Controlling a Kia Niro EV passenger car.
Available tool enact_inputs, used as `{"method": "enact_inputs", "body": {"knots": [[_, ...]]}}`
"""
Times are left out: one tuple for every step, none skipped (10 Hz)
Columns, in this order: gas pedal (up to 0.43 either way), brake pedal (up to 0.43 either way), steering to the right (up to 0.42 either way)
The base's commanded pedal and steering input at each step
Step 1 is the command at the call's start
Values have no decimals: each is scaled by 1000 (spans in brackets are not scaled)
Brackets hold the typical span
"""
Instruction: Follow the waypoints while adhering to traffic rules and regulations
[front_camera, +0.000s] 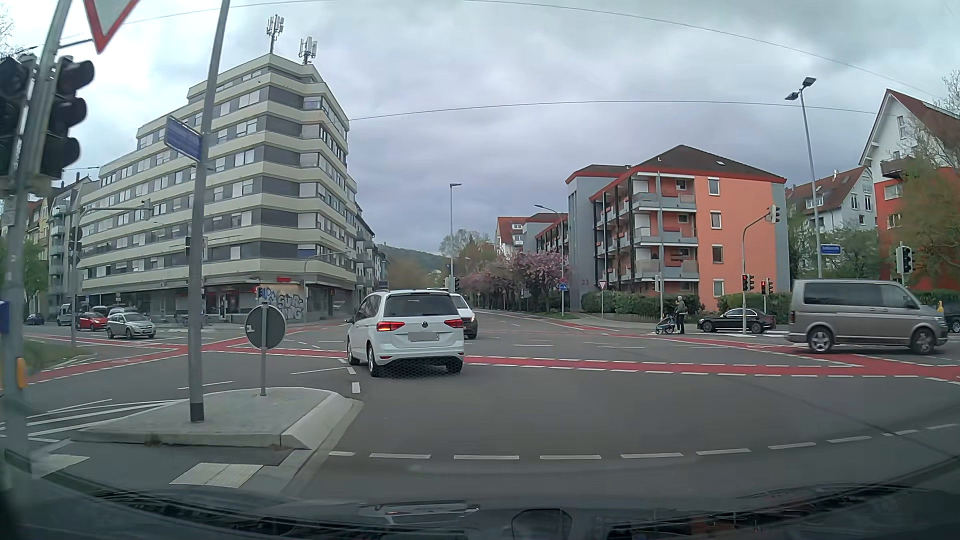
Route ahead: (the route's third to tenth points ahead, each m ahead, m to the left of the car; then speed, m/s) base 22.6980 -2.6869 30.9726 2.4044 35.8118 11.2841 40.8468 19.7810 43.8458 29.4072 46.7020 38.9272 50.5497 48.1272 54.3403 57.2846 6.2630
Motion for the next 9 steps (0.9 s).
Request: {"method": "enact_inputs", "body": {"knots": [[209,0,-42],[209,0,-46],[209,0,-52],[209,0,-59],[209,0,-66],[209,0,-72],[197,0,-80],[197,0,-88],[197,0,-91]]}}
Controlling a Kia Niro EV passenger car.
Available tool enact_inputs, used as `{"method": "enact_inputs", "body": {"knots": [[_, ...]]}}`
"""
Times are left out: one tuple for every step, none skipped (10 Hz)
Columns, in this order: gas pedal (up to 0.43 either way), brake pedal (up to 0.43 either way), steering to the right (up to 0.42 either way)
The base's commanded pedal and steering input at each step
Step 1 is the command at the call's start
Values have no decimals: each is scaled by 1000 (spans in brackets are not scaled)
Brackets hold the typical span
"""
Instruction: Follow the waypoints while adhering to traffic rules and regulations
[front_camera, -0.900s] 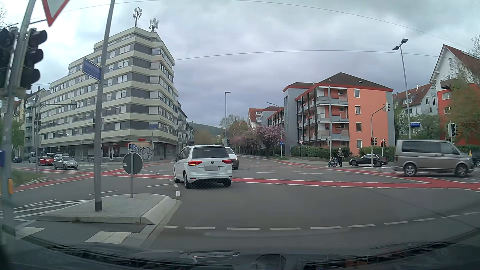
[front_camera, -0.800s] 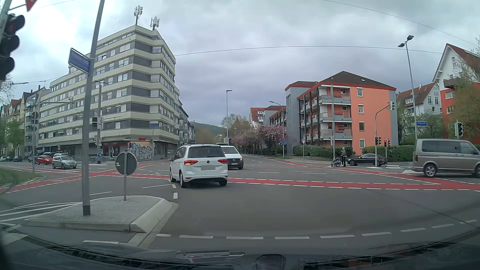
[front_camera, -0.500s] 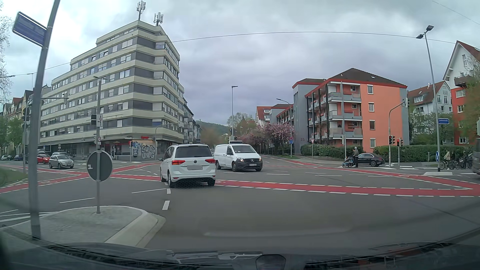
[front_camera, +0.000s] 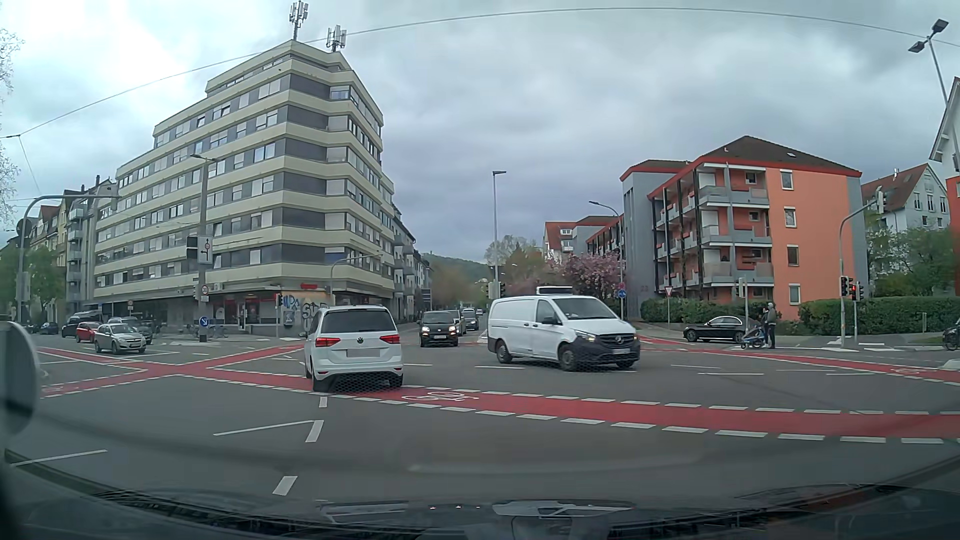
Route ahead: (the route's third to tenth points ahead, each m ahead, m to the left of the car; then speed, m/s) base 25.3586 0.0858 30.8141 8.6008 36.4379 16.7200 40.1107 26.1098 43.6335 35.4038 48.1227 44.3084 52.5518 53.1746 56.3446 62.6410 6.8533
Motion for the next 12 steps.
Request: {"method": "enact_inputs", "body": {"knots": [[197,0,-92],[197,0,-94],[197,0,-96],[197,0,-96],[197,0,-95],[197,0,-95],[197,0,-95],[197,0,-95],[197,0,-95],[197,0,-95],[189,0,-94],[177,0,-94]]}}
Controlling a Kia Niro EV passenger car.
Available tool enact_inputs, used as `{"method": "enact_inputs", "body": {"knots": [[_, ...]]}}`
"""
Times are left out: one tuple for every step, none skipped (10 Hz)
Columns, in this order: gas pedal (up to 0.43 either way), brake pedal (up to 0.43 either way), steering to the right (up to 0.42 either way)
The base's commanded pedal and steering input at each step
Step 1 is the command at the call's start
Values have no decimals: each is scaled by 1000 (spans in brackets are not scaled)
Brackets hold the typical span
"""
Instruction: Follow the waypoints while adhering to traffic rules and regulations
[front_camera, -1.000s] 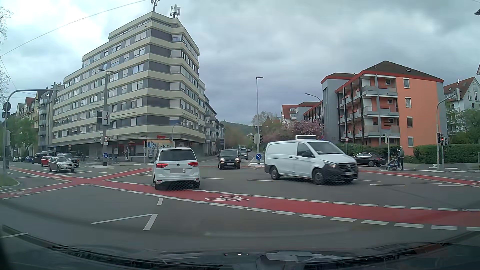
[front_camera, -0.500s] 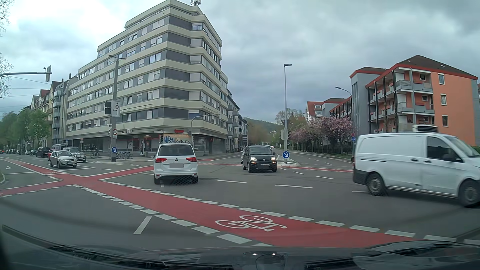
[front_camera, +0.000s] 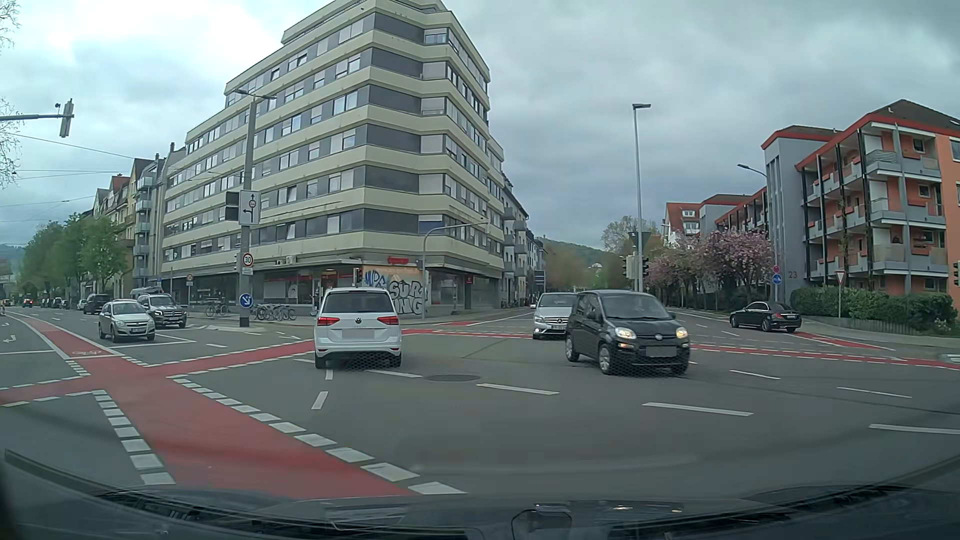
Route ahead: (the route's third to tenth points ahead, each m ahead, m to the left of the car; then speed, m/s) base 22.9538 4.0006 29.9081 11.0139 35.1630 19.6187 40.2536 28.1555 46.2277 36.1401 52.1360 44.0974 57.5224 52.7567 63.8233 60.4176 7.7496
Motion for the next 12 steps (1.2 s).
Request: {"method": "enact_inputs", "body": {"knots": [[169,0,-92],[169,0,-89],[157,0,-85],[157,0,-84],[157,0,-84],[150,0,-84],[150,0,-84],[138,0,-84],[130,0,-84],[130,0,-84],[130,0,-84],[130,0,-85]]}}
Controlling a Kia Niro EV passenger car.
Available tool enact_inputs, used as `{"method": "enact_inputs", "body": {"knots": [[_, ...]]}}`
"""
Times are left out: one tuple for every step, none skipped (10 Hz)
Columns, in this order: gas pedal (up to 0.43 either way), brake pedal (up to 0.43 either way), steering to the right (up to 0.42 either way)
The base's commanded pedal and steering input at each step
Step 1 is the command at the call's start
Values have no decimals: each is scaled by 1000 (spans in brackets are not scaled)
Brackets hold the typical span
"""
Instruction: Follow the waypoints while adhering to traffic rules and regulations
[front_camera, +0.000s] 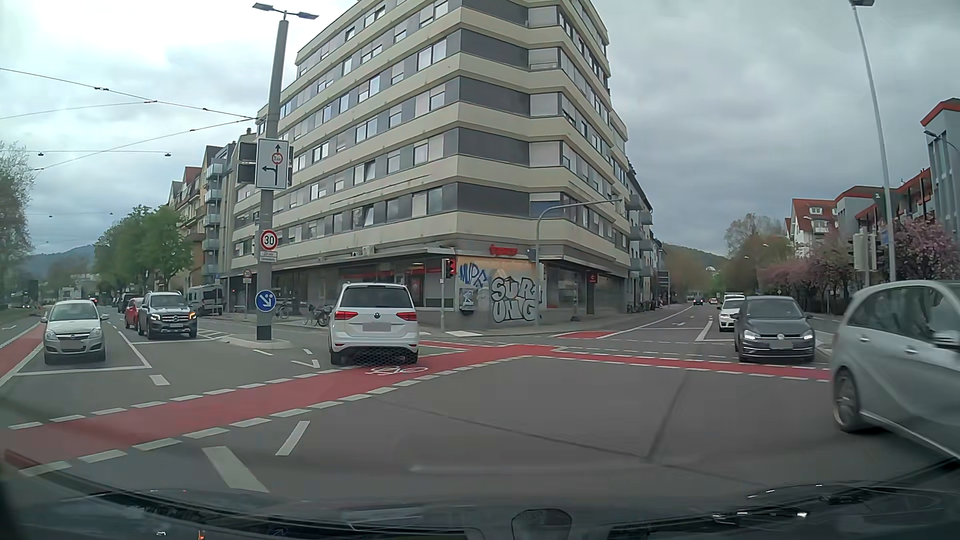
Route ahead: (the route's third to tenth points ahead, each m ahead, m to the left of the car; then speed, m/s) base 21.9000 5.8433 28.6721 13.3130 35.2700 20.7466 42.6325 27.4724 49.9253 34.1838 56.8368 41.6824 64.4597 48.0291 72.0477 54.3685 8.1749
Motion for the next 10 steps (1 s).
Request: {"method": "enact_inputs", "body": {"knots": [[118,0,-89],[118,0,-93],[118,0,-94],[118,0,-95],[118,0,-100],[118,0,-107],[118,0,-110],[118,0,-110],[118,0,-112],[118,0,-116]]}}
